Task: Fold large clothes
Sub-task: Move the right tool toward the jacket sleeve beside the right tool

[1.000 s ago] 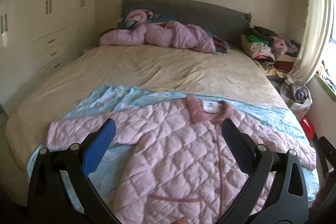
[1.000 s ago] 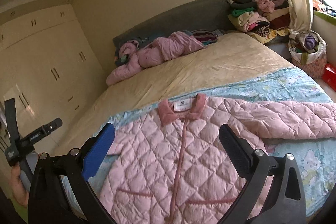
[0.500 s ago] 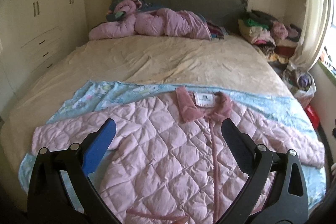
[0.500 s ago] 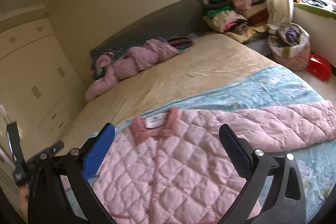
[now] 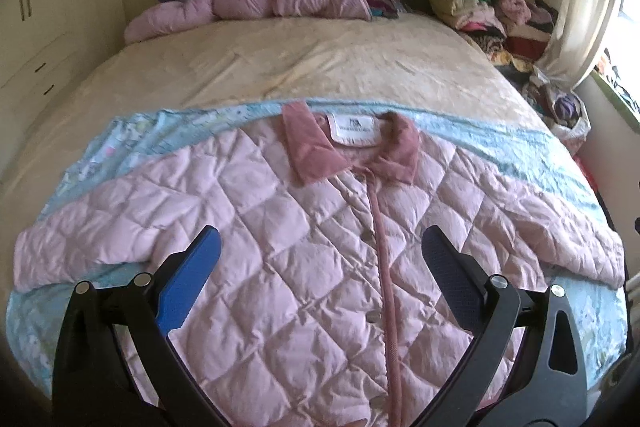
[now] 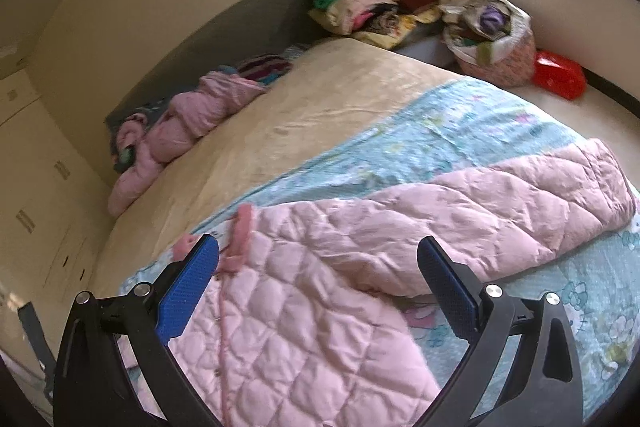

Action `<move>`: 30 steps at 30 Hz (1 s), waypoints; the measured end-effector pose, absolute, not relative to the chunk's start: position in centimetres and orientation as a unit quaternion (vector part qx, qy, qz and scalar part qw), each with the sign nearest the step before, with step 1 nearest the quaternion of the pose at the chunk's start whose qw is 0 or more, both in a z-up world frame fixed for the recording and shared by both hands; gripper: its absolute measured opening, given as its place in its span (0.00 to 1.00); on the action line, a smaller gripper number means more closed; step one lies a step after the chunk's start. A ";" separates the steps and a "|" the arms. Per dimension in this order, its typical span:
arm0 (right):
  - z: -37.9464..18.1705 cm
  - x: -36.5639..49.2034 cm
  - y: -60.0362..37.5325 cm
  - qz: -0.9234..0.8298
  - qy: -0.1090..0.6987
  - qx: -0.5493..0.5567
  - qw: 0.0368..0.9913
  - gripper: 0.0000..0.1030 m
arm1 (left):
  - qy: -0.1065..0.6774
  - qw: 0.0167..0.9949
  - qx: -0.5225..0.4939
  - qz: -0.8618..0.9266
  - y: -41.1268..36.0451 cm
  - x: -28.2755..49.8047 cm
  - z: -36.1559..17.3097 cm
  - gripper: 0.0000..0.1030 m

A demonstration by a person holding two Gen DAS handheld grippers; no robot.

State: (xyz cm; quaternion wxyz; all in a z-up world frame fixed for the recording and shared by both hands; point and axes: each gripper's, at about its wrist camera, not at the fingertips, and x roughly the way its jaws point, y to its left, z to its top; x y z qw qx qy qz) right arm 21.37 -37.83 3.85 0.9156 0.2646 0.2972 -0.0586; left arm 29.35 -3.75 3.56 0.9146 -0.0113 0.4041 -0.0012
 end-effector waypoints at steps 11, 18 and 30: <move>-1.3 22.5 -43.8 -0.147 0.309 0.320 0.884 0.96 | 0.442 0.897 0.001 -0.011 -5.2 30.9 -1.2 0.91; -4.6 22.4 -47.6 -0.204 0.315 0.360 0.854 0.96 | 0.455 0.890 0.004 -0.022 -5.9 31.4 -3.3 0.91; -11.1 19.8 -54.3 -0.325 0.303 0.462 0.767 0.96 | 0.460 0.887 0.002 -0.027 -6.2 31.8 -4.9 0.91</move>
